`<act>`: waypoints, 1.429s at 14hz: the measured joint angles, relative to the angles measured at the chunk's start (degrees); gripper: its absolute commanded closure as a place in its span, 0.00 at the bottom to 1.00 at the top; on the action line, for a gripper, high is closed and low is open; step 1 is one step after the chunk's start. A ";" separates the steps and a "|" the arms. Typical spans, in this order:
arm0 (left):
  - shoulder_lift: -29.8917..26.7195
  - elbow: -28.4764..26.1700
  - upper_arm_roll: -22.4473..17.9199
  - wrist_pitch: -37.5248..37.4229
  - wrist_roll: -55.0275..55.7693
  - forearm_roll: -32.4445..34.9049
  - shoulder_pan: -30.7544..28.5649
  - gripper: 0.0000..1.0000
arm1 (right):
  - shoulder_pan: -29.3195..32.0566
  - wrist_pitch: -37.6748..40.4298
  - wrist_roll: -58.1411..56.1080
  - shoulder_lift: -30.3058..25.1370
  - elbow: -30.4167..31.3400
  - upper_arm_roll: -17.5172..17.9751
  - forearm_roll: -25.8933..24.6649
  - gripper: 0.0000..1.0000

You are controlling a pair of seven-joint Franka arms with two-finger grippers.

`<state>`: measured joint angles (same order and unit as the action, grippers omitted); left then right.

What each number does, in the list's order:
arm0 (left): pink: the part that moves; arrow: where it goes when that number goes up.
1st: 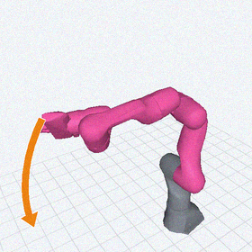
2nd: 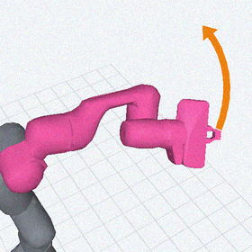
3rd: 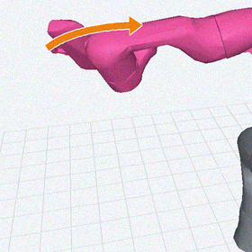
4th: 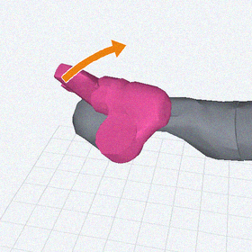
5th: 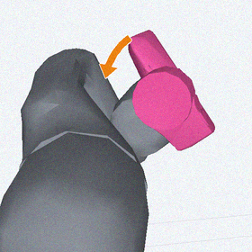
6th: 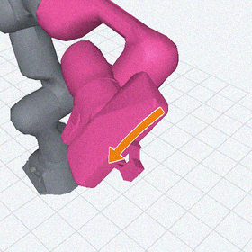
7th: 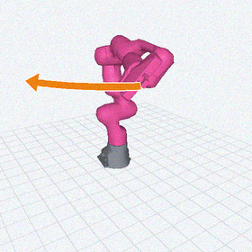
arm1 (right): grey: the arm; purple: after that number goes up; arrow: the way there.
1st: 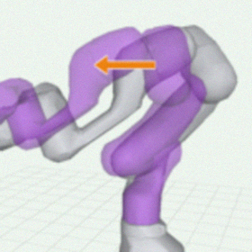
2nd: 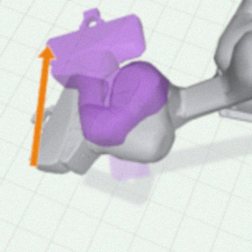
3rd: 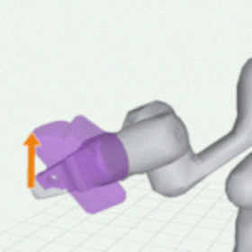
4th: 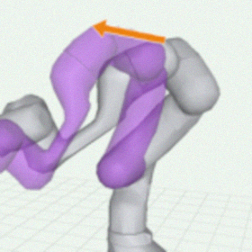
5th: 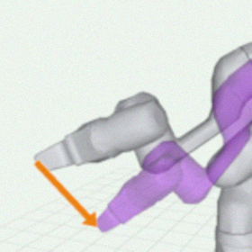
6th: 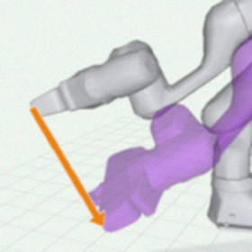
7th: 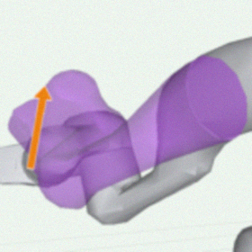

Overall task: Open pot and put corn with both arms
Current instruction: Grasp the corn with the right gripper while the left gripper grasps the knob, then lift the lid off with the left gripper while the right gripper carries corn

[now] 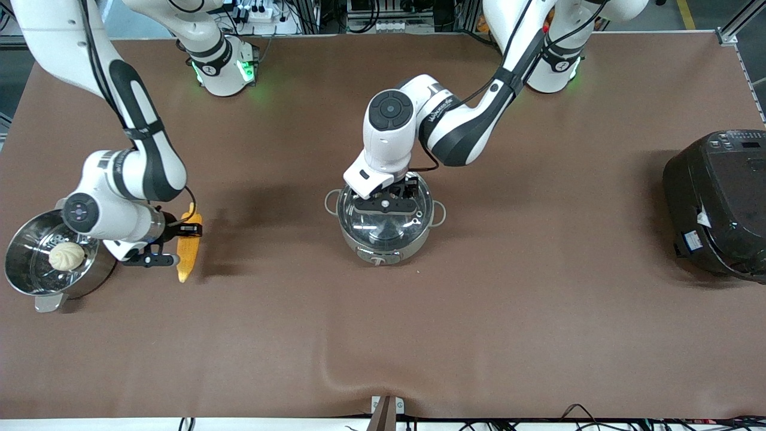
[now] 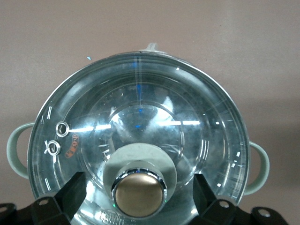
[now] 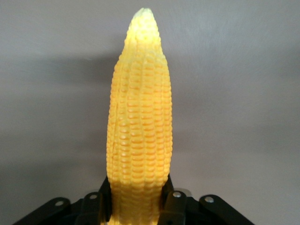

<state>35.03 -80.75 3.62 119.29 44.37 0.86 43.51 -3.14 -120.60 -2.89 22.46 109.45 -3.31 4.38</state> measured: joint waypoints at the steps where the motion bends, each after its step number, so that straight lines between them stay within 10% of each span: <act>1: 0.10 0.00 0.00 0.00 0.08 0.00 0.01 0.88 | -0.49 2.77 -0.03 -1.19 -2.32 0.34 0.03 0.81; 2: 0.13 0.01 0.00 0.01 0.83 0.00 0.02 1.00 | -1.33 4.56 -0.03 -2.24 -4.25 0.61 0.06 0.80; 15: -3.62 2.24 -0.55 -9.03 4.78 -1.01 -0.02 1.00 | -16.42 10.04 17.30 -3.20 -16.64 1.66 6.83 0.78; 20: -10.34 2.17 -1.56 -16.74 4.86 -1.78 -11.68 1.00 | -27.85 10.58 32.77 -2.79 -18.30 1.73 4.21 0.78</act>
<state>24.68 -78.58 2.06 102.54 49.23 -0.91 31.83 -30.99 -110.02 29.88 19.67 91.15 -1.58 8.60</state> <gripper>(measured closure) 0.498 0.643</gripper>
